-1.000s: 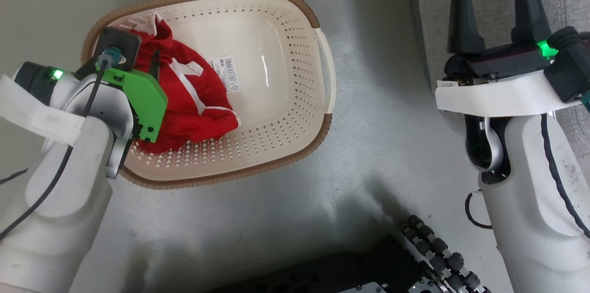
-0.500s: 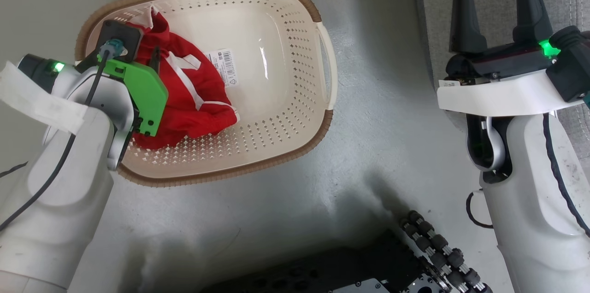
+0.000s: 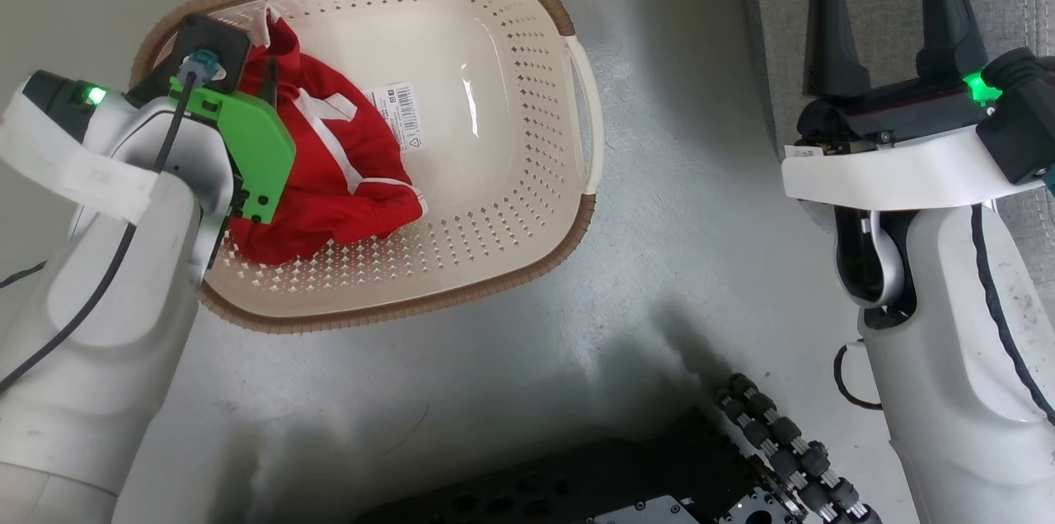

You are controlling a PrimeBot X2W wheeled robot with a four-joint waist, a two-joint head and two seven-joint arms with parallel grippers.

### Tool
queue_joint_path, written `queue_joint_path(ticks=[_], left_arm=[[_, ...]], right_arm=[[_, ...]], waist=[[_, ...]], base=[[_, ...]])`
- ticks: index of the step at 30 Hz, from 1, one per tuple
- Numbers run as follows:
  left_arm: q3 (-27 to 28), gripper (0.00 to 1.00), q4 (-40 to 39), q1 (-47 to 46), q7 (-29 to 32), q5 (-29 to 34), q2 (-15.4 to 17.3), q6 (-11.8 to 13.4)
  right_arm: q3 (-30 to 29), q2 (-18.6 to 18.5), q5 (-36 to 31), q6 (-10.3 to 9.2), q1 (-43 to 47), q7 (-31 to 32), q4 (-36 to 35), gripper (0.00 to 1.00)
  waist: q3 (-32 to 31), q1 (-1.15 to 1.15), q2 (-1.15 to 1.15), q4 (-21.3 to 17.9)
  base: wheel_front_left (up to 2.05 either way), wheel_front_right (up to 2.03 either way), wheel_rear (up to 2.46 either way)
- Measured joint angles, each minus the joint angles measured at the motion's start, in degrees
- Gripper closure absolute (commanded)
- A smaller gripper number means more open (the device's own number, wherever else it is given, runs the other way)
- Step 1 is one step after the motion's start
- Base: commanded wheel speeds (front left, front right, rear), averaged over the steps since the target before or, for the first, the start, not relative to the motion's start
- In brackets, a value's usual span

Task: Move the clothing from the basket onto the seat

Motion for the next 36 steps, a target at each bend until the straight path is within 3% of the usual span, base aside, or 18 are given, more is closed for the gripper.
queue_joint_path(ticks=[34,36], left_arm=[[-3.54,0.0,7.56,-3.72,-0.34,1.96,-2.81,-0.54],[-4.08,0.11,7.95,-4.16,-0.75,3.12,-2.8,-0.55]], right_arm=[[-0.53,0.03,-0.02,0.48,1.26,0.0,-0.41,0.0],[-0.53,0.03,-0.02,0.51,1.43,0.0,-0.54,0.0]], waist=[[1.29,0.0,0.0,0.61],[1.39,0.0,0.0,0.64]], base=[[0.0,0.0,0.0],[0.0,0.0,0.0]])
